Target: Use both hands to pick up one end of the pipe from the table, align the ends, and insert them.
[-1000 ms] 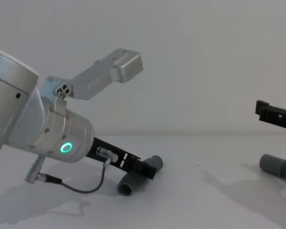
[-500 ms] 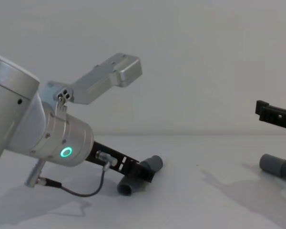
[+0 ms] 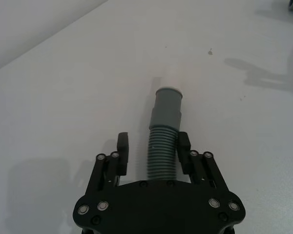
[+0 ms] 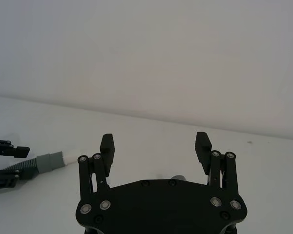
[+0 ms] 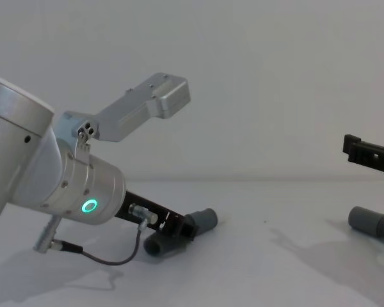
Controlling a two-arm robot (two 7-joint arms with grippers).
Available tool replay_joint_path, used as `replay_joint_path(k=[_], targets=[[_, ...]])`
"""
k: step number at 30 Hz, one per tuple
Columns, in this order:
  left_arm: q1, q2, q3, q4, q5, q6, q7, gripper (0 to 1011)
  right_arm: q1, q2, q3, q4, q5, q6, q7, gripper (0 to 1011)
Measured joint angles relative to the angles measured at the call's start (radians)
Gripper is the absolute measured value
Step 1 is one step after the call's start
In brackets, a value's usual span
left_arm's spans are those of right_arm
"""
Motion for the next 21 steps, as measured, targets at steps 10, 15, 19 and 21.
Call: replay_joint_path(k=[10, 15, 19, 21], targets=[[0.001, -0.001, -0.001, 0.001, 0.001, -0.001, 0.001, 310, 0.0, 0.0, 0.0, 0.0, 0.0, 0.0, 0.0, 1004], [0.001, -0.001, -0.002, 0.001, 0.002, -0.001, 0.002, 299, 0.0, 0.0, 0.0, 0.0, 0.0, 0.0, 0.0, 1004], [0.002, -0.002, -0.002, 0.001, 0.002, -0.002, 0.002, 299, 0.0, 0.0, 0.0, 0.0, 0.0, 0.0, 0.0, 1004], [0.002, -0.002, -0.002, 0.001, 0.002, -0.002, 0.002, 299, 0.0, 0.0, 0.0, 0.0, 0.0, 0.0, 0.0, 1004]])
